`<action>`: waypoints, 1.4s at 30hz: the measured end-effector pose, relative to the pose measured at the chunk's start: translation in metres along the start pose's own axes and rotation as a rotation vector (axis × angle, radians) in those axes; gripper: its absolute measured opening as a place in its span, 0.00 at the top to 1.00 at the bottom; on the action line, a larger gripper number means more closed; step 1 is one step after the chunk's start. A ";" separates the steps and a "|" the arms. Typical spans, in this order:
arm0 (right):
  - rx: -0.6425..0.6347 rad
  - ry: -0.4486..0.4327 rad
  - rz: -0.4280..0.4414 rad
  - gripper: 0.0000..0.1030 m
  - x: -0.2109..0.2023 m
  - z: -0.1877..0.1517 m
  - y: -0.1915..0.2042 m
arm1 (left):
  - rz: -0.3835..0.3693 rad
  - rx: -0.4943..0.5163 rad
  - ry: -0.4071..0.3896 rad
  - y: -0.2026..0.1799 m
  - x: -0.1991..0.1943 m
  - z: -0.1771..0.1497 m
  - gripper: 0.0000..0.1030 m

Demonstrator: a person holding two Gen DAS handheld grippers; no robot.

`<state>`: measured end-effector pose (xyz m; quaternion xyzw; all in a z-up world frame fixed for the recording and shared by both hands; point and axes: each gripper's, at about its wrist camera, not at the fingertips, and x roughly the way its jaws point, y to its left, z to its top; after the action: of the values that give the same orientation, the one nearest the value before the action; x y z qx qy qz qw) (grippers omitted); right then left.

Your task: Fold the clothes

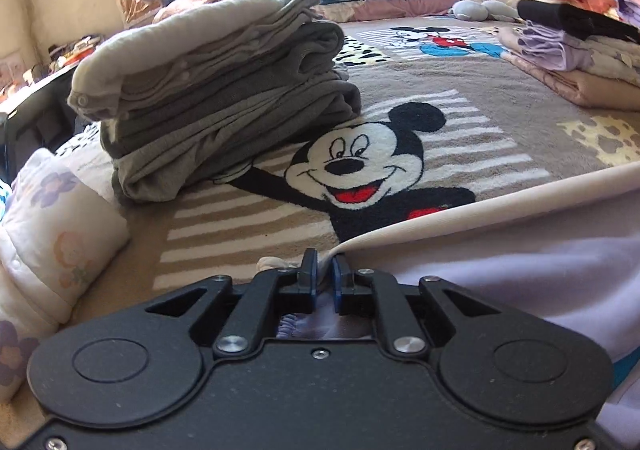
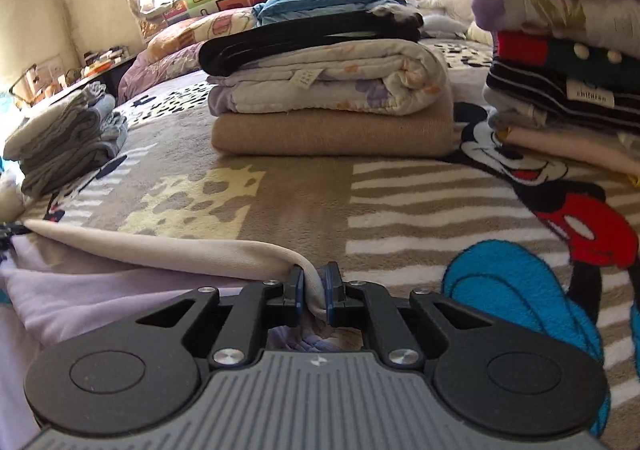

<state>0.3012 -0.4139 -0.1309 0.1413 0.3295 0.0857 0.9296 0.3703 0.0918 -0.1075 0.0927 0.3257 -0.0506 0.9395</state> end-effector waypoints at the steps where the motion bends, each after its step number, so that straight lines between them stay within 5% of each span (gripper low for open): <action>1: 0.048 0.004 0.026 0.89 0.001 0.000 -0.007 | -0.010 -0.028 0.006 0.004 0.000 0.001 0.87; 4: 0.188 -0.005 0.107 0.89 0.000 -0.001 -0.028 | -0.032 -0.065 0.009 0.010 -0.006 0.003 0.81; 5: 0.240 -0.020 0.128 0.82 -0.004 -0.002 -0.036 | -0.038 -0.074 0.008 0.012 -0.009 0.004 0.70; 6: 0.293 -0.039 0.147 0.64 -0.007 -0.003 -0.045 | -0.041 -0.091 -0.002 0.015 -0.013 0.006 0.61; 7: 0.346 -0.059 0.167 0.57 -0.011 -0.005 -0.054 | -0.024 -0.114 -0.015 0.018 -0.019 0.008 0.22; 8: 0.402 -0.089 0.194 0.52 -0.016 -0.007 -0.063 | 0.019 -0.136 -0.037 0.022 -0.025 0.009 0.05; 10: 0.464 -0.134 0.201 0.48 -0.026 -0.011 -0.076 | 0.093 -0.161 -0.068 0.031 -0.037 0.009 0.05; 14: 0.482 -0.184 0.170 0.48 -0.042 -0.023 -0.084 | 0.110 -0.250 -0.095 0.050 -0.067 0.003 0.05; 21: 0.570 -0.221 0.186 0.40 -0.080 -0.049 -0.081 | -0.001 -0.486 -0.122 0.068 -0.123 -0.029 0.05; 33: 0.648 -0.125 0.227 0.36 -0.145 -0.121 -0.049 | -0.286 -0.933 0.039 0.047 -0.154 -0.119 0.20; 39: 0.642 -0.115 0.239 0.27 -0.155 -0.139 -0.023 | -0.344 -1.032 0.045 0.026 -0.160 -0.133 0.23; 42: 0.592 -0.115 0.215 0.25 -0.151 -0.138 -0.008 | -0.329 -1.083 0.027 0.020 -0.152 -0.138 0.33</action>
<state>0.0975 -0.4314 -0.1469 0.4442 0.2704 0.0760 0.8508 0.1715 0.1448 -0.1170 -0.4541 0.3271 -0.0208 0.8285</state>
